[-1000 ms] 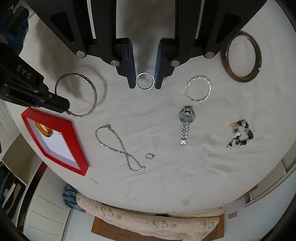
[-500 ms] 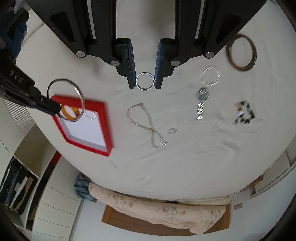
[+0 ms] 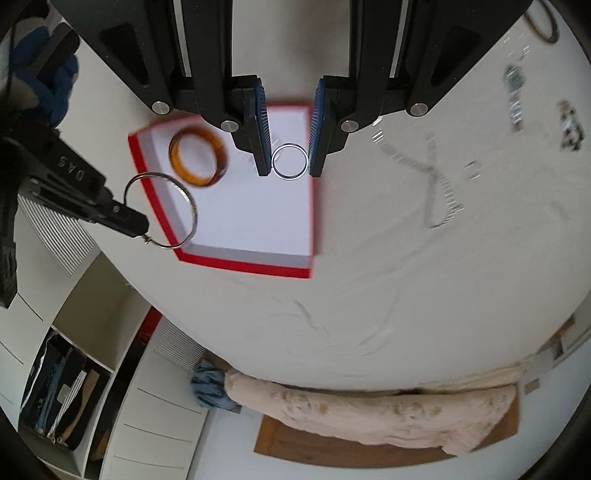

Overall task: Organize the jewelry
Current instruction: 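Carry the ring and clasp bangle into the red box and open both tools, then lift both open tools away from the red box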

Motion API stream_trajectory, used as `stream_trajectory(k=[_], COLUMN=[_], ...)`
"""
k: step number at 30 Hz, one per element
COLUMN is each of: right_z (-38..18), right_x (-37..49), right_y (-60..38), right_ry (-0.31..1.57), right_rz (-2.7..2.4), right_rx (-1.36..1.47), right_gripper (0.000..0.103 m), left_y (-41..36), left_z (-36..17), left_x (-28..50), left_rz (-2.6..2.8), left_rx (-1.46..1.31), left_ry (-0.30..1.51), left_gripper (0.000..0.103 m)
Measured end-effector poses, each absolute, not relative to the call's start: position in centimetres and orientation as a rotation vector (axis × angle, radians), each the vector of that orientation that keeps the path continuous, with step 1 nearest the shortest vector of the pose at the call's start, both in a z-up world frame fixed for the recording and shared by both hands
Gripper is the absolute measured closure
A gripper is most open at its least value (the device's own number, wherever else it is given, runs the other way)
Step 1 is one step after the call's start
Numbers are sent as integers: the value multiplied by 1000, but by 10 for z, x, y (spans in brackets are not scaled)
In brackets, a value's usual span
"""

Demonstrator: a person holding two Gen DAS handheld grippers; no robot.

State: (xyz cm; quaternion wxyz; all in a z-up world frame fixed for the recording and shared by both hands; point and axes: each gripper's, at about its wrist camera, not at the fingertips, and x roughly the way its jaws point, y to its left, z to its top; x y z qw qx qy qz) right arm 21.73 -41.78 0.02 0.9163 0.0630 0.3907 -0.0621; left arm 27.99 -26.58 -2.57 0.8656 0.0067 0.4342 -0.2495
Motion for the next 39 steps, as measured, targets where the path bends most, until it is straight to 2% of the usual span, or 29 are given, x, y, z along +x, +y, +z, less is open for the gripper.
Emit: stream_trajectory(k=[11, 17, 23, 28, 33, 39], right_z=[-57, -81, -88, -81, -49, 5], right_x=[278, 285, 284, 282, 260, 214], right_y=[-469, -461, -459, -462, -462, -443], right_ry=[920, 987, 1015, 1010, 959, 865], right_rz=[-159, -143, -156, -180, -215, -214], right_rx=[90, 43, 10, 8, 27, 111], right_gripper=[97, 97, 96, 93, 74, 73], left_y=[-337, -338, -339, -332, -309, -262], left_z=[-77, -101, -101, -93, -62, -13], left_x=[328, 334, 331, 323, 304, 262], left_rz=[-524, -494, -468, -469, -478, -452], left_rx=[135, 148, 182, 161, 117, 102], left_ry=[1008, 1049, 1017, 998, 958, 898], left_gripper=[83, 83, 83, 81, 81, 78])
